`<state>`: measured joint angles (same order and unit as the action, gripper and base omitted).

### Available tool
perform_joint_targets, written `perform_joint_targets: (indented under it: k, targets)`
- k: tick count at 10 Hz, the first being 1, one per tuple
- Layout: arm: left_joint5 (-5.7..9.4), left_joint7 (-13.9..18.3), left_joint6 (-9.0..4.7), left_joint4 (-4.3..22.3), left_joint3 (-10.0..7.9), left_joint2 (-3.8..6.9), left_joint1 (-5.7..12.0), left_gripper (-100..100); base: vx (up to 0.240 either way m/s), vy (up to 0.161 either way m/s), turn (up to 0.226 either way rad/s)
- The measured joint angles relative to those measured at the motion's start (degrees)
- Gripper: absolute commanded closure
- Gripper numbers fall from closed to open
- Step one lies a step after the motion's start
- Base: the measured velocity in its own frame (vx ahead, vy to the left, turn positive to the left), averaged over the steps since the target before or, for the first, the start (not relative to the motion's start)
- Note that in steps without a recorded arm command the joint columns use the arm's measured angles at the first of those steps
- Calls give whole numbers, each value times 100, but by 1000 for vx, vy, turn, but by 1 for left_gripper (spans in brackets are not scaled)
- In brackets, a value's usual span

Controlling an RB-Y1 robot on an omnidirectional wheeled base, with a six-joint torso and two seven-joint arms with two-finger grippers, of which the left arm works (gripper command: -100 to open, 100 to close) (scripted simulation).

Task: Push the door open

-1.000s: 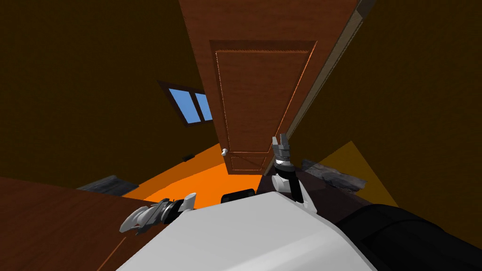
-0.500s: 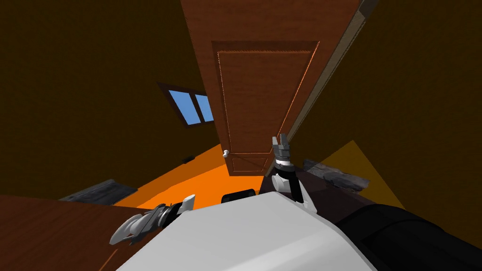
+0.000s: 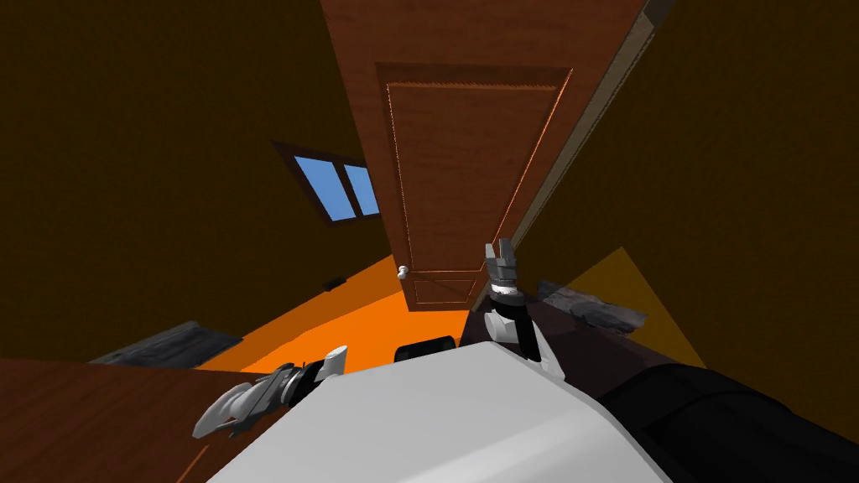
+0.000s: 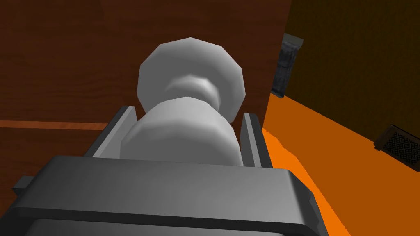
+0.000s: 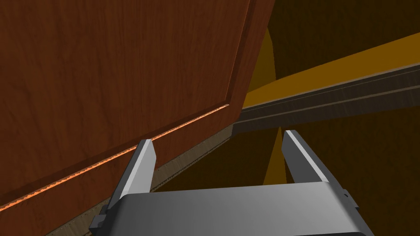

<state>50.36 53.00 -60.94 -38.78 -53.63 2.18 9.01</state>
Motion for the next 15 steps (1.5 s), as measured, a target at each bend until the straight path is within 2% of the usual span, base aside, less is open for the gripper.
perform_joint_targets:
  k: [2, 4, 5, 6, 8, 9, 10, 11, 13, 15]
  targets:
    - [-15, -9, 38, -30, 39, -7, 46, 100, -201, 4, -53]
    - [-45, 91, 26, 202, 98, 139, 178, 100, -132, -3, -32]
    - [-59, 110, 6, 242, 116, 163, 216, 100, -31, 5, 1]
    - [-48, 17, 28, 75, 103, 56, 215, 100, 13, 10, 46]
    - [-64, 108, -35, 267, 123, 139, 236, 100, 7, -6, -21]
    - [-65, 115, -54, 271, 118, 132, 236, 100, -8, 0, 5]
    - [-49, 25, 1, 64, 101, 33, 197, 100, -3, -7, -29]
    - [-20, -112, 125, -197, 76, -61, 132, 100, 3, 0, -12]
    - [-24, -159, 217, -437, 93, -180, 35, 100, -52, 13, -30]
    - [-53, -181, 303, -468, 177, -182, 152, 100, -173, 1, -107]
